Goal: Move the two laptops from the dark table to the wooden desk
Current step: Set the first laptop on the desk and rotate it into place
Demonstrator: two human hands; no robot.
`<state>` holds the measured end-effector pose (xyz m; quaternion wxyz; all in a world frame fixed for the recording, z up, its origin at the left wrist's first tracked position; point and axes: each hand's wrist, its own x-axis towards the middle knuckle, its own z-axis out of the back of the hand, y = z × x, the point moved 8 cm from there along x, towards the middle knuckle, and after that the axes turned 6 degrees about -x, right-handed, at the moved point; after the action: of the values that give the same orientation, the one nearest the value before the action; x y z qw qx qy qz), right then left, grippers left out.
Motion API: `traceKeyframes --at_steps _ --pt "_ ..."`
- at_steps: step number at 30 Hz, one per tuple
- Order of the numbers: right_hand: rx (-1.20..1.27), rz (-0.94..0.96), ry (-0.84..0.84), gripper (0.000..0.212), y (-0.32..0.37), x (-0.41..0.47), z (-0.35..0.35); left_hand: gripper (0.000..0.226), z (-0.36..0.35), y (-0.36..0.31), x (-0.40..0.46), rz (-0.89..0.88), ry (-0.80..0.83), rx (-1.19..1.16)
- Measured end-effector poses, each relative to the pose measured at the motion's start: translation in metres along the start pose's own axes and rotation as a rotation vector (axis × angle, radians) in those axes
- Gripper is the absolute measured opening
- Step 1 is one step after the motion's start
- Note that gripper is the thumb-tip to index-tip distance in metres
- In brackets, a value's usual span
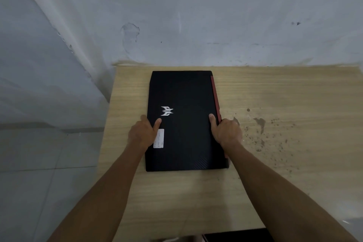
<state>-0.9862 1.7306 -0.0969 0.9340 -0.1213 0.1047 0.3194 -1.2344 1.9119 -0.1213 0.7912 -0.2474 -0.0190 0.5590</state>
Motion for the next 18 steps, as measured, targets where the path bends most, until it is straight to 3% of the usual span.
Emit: traceKeyframes --at_steps 7,18 --pt "-0.076 -0.002 -0.048 0.083 0.005 -0.007 0.004 0.059 -0.001 0.002 0.004 0.008 0.056 0.023" --pt "0.07 -0.079 -0.059 0.074 0.0 -0.014 0.0 0.057 -0.005 0.004 0.0 0.003 0.102 -0.043"
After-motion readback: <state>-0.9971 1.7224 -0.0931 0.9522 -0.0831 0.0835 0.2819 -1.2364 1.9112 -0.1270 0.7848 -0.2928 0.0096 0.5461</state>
